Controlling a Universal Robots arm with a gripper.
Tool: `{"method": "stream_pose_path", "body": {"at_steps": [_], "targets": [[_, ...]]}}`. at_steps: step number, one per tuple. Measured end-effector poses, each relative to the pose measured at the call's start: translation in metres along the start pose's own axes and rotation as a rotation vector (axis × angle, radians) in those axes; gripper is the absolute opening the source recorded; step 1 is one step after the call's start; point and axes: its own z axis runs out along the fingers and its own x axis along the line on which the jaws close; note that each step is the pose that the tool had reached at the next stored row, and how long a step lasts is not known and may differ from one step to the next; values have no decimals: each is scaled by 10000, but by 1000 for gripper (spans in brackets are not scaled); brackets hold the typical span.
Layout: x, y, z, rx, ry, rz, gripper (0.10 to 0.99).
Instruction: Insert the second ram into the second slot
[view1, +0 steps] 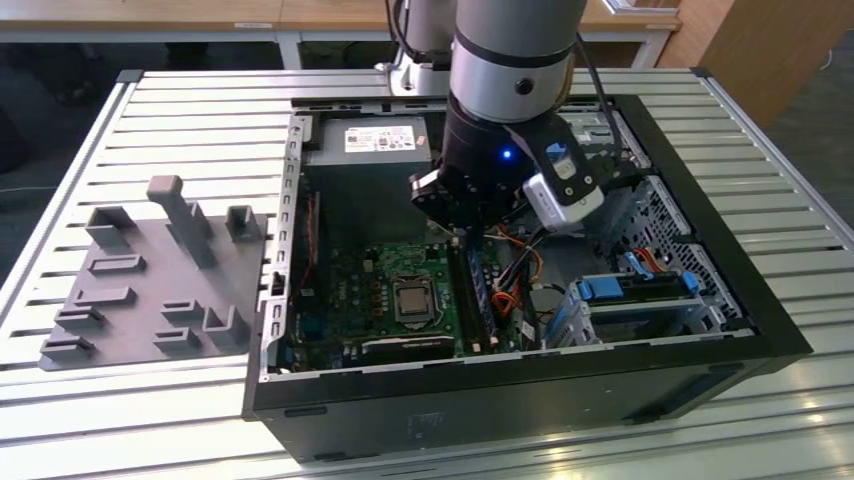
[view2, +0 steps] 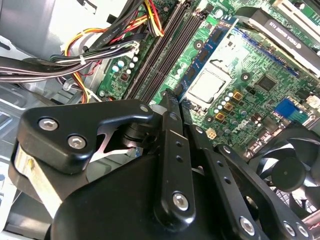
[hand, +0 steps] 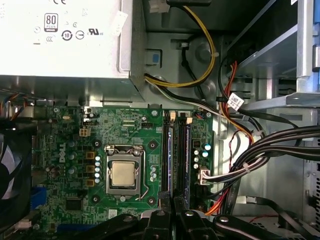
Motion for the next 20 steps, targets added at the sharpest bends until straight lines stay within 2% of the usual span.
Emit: {"method": "stream_pose_path", "body": {"at_steps": [20], "targets": [[3, -1, 46, -2, -1, 4, 137]]}}
